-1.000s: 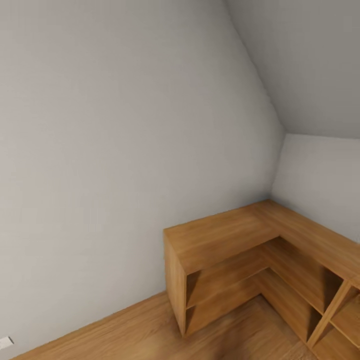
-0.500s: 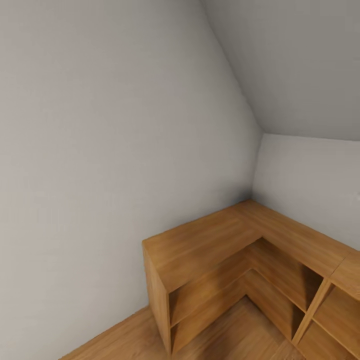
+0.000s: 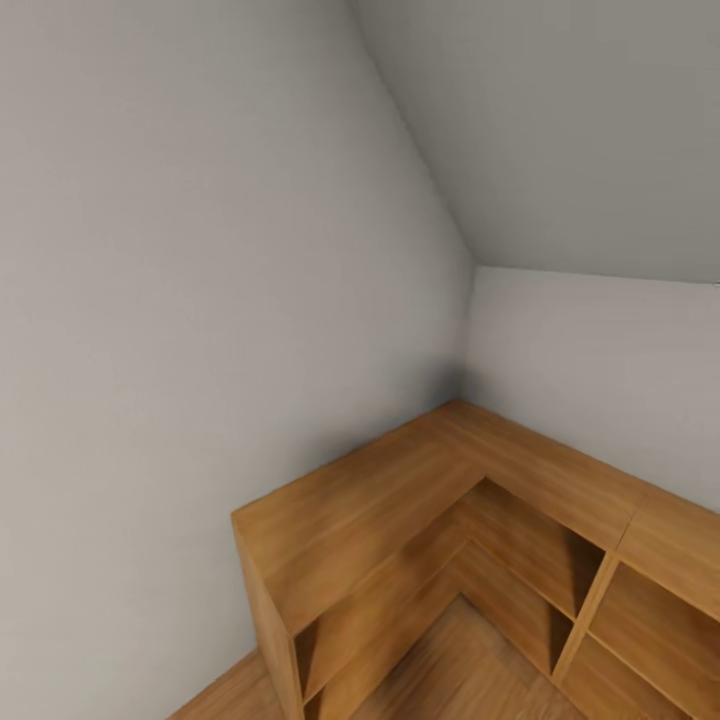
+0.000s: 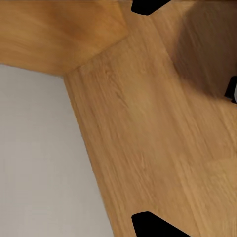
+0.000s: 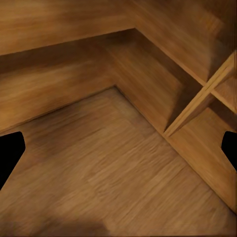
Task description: In the bedroom, organize the workspace by keeping the computer under the desk, ensuring the monitor is on the desk, placing the keyboard on the desk next to the monitor, placing the mouse on the desk next to the keyboard, moving the folder from the swivel chair onto the desk next to the mouse, stacking the notebook on top of the folder with the pen on top of the notebook, and positioning the swivel chair next to the desk.
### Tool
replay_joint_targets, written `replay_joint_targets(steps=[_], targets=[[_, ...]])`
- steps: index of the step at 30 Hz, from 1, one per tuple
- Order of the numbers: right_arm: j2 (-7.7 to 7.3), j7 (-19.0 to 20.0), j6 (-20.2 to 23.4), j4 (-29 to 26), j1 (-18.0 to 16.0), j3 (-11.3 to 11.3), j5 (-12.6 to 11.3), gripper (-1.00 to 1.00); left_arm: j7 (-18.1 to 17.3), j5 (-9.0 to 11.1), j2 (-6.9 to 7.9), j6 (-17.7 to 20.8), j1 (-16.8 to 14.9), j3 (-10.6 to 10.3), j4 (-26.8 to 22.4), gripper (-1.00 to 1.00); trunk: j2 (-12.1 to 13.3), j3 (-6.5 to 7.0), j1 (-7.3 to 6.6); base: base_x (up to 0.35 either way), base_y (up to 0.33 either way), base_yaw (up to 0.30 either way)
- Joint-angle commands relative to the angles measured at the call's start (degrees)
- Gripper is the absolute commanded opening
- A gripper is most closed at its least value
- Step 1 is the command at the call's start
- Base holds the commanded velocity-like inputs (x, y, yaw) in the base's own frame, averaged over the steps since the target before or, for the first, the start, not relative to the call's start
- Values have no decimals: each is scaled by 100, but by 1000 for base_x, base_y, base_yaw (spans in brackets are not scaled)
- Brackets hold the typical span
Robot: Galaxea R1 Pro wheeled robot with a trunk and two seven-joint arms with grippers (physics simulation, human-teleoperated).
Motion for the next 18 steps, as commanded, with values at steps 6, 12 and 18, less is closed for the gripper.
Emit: replay_joint_targets(steps=[6, 12, 18], targets=[[6, -16, -18, 5, -6, 44, -37, 100, -32, -48, -25, -20, 2, 54, -6, 100, -4, -26, 2, 79, 0, -288], [7, -10, -16, -6, -5, 41, -37, 100, -23, -45, -70, -24, 2, 54, -6, 100, -4, -47, 2, 17, 0, -285], [-3, -7, -10, -7, -5, 27, -39, 100, -13, -44, -83, -25, 2, 54, -6, 100, -4, -69, 2, 2, 0, -281]])
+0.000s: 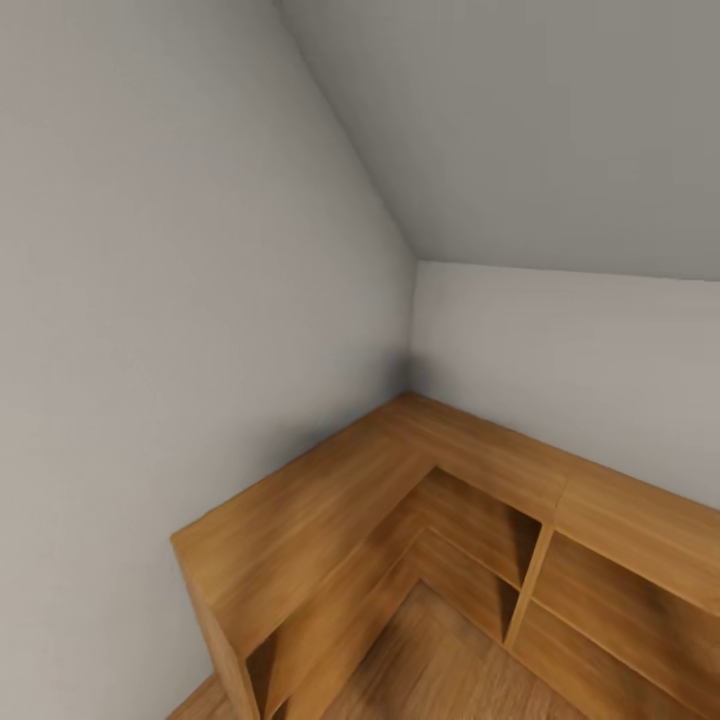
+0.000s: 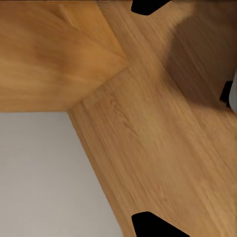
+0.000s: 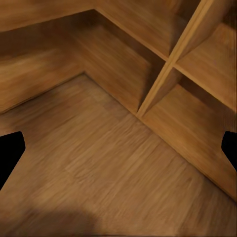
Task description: In the bedroom, organize the workspace by keeping the computer under the desk, ensuring the monitor is on the desk, placing the keyboard on the desk next to the monitor, placing the mouse on the desk next to the keyboard, moving the folder from the swivel chair onto the desk next to the mouse, stacking the notebook on top of the folder with the pen on top of the notebook, and positioning the swivel chair next to the desk.
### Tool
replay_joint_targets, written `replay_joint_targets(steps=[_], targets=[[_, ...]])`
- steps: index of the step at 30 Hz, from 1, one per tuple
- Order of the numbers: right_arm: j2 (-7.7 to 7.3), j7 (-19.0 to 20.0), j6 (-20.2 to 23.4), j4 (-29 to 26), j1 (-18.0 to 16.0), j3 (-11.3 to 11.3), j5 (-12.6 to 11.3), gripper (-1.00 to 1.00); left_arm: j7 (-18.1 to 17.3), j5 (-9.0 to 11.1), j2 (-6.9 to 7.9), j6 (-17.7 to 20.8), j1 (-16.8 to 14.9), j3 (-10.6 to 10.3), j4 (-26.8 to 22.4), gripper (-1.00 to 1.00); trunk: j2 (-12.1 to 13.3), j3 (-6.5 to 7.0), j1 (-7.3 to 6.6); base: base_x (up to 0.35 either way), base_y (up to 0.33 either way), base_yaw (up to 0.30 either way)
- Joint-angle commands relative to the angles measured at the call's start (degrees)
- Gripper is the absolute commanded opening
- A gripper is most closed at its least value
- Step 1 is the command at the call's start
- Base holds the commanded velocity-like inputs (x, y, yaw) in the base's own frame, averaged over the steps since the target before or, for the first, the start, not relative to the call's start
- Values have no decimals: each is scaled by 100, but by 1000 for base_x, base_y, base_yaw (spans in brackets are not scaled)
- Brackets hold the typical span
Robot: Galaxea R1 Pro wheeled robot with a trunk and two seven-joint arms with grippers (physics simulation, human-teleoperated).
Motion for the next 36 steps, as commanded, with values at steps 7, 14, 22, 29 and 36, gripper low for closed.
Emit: replay_joint_targets(steps=[7, 14, 22, 29, 36], targets=[[2, -18, -17, 11, -6, 47, -42, 100, -24, -48, -1, -7, 3, 53, -9, 100, -5, -32, 1, 0, 0, -278], [-10, -17, -17, 11, -6, 32, -43, 100, -24, -46, -4, -7, 3, 53, -9, 100, -5, -58, 1, 0, 0, -278], [-13, -17, 29, 11, -6, 21, -43, 100, -15, -44, -2, -7, 3, 53, -9, 100, -5, -84, 1, 0, 0, -278], [-14, -12, 24, 11, -6, 12, -43, 100, -15, -44, -2, -7, 3, 53, -9, 100, -5, -102, 1, 0, 0, -278], [-20, -9, 19, 11, -6, 11, -43, 100, -15, -45, -9, -7, 3, 53, -9, 100, -5, -120, 1, 0, 1, -278]])
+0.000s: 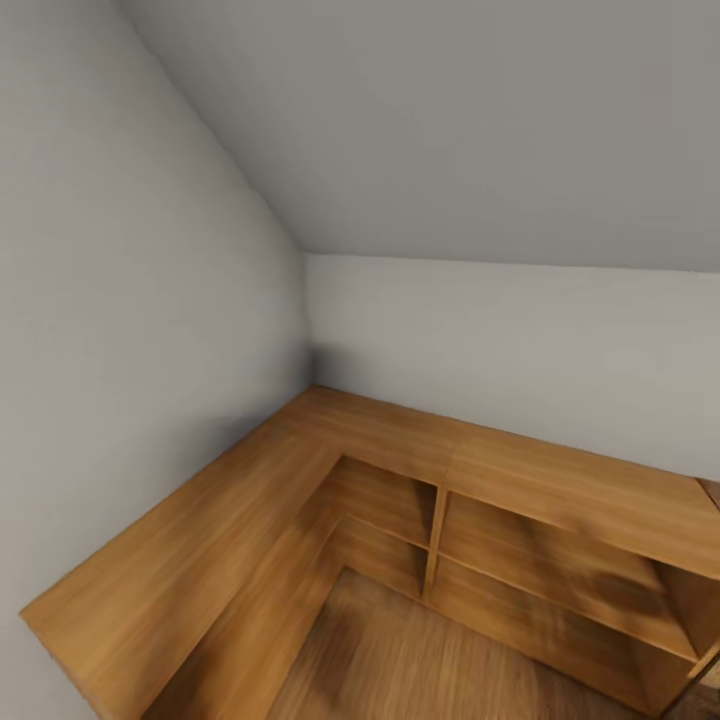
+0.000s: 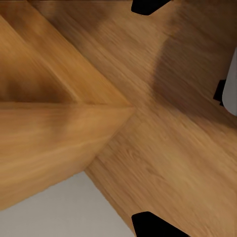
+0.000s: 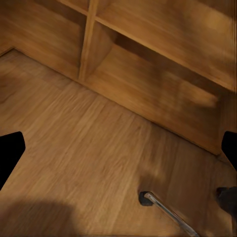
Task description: In the bedroom, organize the workspace by keeping the computer under the desk, ensuring the monitor is on the desk, placing the keyboard on the desk next to the monitor, placing the mouse on the desk next to the keyboard, moving the folder from the swivel chair onto the desk next to the mouse, stacking the notebook on top of the folder with the pen on top of the notebook, and positioning the swivel chair next to the desk.
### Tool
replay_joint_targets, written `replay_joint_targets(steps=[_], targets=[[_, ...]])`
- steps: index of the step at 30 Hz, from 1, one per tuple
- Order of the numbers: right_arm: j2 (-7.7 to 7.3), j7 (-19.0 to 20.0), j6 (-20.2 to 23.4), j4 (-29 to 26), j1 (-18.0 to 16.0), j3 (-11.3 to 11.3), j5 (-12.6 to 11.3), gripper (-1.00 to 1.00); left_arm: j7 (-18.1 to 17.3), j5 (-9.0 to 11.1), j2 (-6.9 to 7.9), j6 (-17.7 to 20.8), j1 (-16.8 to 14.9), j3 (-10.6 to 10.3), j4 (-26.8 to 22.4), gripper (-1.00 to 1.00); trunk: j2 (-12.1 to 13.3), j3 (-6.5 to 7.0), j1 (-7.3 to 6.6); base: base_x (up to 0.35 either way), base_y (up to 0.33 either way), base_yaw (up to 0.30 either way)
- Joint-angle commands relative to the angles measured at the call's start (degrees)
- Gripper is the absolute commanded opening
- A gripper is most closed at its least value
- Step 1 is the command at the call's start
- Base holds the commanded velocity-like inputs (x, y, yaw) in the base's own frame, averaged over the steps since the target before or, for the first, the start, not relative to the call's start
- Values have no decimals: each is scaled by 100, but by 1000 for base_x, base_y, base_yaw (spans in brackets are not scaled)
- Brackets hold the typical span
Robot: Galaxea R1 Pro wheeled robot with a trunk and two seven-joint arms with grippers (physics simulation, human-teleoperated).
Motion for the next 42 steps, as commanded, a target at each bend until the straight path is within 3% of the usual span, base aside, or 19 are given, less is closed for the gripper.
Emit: replay_joint_targets(steps=[1, 17, 42], targets=[[3, -18, -18, 11, -6, 50, -37, 100, -26, -44, -1, -7, 3, 53, -9, 100, -5, -9, 1, 6, 39, -279], [2, -11, -18, 11, -6, 50, -37, 100, -42, -44, -2, -7, 3, 53, -9, 100, -5, -46, 1, 167, 160, -280], [2, -12, -18, 11, -6, 50, -37, 100, -26, -48, -2, 2, 3, 53, -9, 100, -5, -109, 1, 23, 9, -285]])
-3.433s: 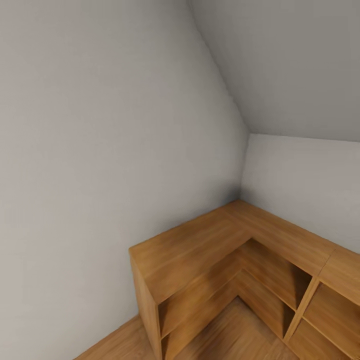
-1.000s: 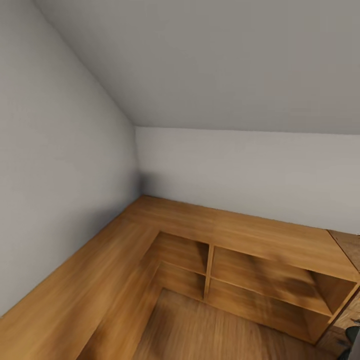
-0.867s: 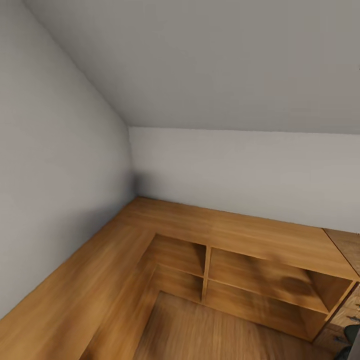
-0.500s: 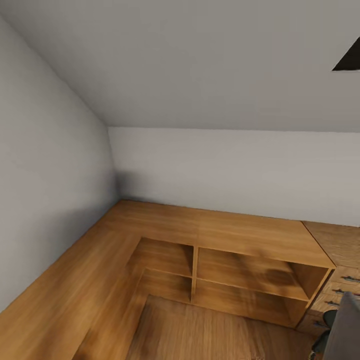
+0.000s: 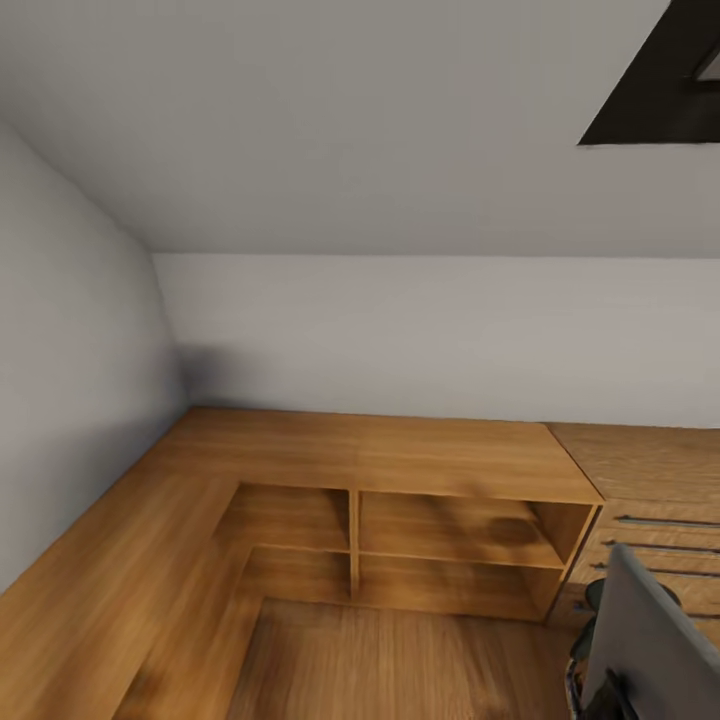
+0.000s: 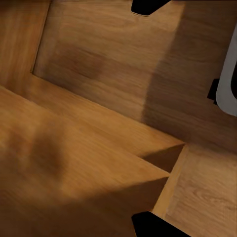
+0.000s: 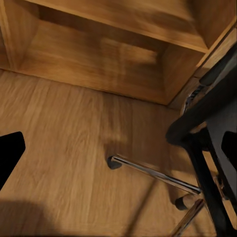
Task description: In the bedroom, organize the workspace by keeping the computer under the desk, ensuring the monitor is on the desk, placing the keyboard on the desk next to the monitor, placing the mouse on the desk next to the keyboard, moving the folder from the swivel chair onto the desk next to the mouse, stacking the notebook on top of the folder with the pen on top of the notebook, and positioning the swivel chair next to the desk.
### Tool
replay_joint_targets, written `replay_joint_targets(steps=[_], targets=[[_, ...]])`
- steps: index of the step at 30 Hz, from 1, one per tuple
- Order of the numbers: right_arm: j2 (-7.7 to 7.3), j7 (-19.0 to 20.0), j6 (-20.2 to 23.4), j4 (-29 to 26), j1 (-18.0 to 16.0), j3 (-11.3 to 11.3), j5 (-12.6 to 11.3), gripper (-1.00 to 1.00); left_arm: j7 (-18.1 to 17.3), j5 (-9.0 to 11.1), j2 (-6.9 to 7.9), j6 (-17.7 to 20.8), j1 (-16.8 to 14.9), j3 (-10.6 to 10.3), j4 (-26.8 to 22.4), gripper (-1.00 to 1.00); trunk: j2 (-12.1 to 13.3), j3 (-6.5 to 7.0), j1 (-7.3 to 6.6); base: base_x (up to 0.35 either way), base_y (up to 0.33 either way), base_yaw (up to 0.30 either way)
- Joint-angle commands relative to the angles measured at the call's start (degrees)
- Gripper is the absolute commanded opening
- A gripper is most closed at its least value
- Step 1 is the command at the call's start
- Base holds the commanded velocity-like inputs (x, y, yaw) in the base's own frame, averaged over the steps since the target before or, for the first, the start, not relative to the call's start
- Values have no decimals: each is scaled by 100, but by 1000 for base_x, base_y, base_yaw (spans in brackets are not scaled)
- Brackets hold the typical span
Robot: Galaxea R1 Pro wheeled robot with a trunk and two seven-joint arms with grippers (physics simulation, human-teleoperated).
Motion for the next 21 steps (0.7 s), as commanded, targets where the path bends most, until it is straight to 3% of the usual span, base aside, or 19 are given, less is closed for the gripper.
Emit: replay_joint_targets(steps=[1, 13, 21], targets=[[4, -19, -17, 11, -6, 50, -37, 100, -26, -46, 0, -7, 3, 53, -9, 100, -5, -9, 1, 0, 0, -286], [4, -20, -17, 11, -6, 50, -41, 100, -27, -47, 0, -13, 3, 53, -9, 100, -5, -49, 1, -5, 6, -286], [4, -17, -17, 11, -6, 50, -38, 100, -26, -43, 0, -14, 3, 53, -9, 100, -5, -76, 1, -99, 166, -286]])
